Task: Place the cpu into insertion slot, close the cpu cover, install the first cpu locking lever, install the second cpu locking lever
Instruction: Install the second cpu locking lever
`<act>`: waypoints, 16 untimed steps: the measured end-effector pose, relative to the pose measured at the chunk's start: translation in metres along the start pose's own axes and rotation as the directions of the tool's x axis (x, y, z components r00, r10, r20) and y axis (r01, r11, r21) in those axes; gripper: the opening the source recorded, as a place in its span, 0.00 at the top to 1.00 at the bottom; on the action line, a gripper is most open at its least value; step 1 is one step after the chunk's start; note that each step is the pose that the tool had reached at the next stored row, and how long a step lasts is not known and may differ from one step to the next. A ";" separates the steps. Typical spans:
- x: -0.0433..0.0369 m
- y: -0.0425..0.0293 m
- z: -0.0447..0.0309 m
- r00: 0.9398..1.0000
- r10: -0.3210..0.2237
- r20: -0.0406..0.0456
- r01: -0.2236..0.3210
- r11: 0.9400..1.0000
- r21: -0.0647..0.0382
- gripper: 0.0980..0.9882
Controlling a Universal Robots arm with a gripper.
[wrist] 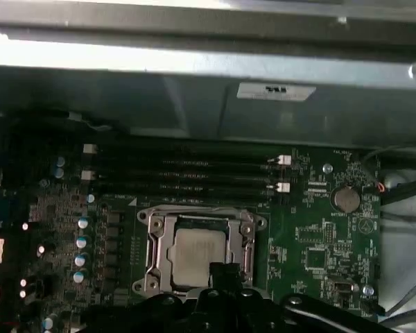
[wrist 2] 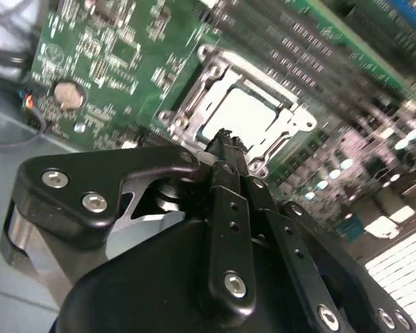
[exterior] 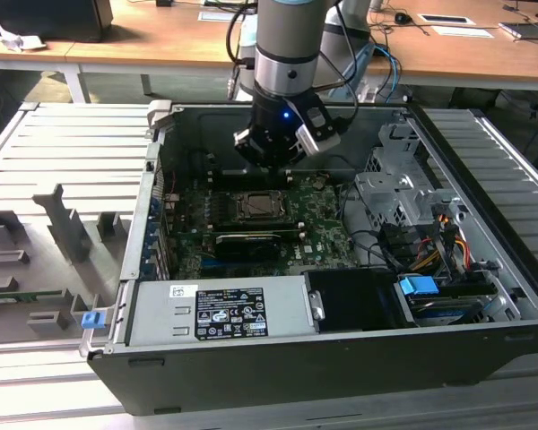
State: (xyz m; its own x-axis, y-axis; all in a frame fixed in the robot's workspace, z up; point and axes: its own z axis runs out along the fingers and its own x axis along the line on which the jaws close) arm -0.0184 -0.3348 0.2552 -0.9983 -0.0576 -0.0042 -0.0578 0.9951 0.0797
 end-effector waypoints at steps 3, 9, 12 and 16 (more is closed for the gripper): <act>0.0009 -0.0154 -0.0006 1.000 0.000 0.000 0.000 1.000 0.000 0.99; 0.0020 -0.0319 -0.0005 1.000 0.000 0.002 0.000 0.999 -0.035 0.99; 0.0058 -0.0380 0.0027 1.000 -0.003 0.002 0.003 0.999 -0.044 0.99; 0.0086 -0.0398 0.0108 0.999 -0.032 0.001 0.032 0.998 -0.056 0.99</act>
State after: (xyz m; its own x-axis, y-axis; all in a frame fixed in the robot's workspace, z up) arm -0.0247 -0.3741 0.2413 -0.9960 -0.0890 -0.0076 -0.0892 0.9868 0.1350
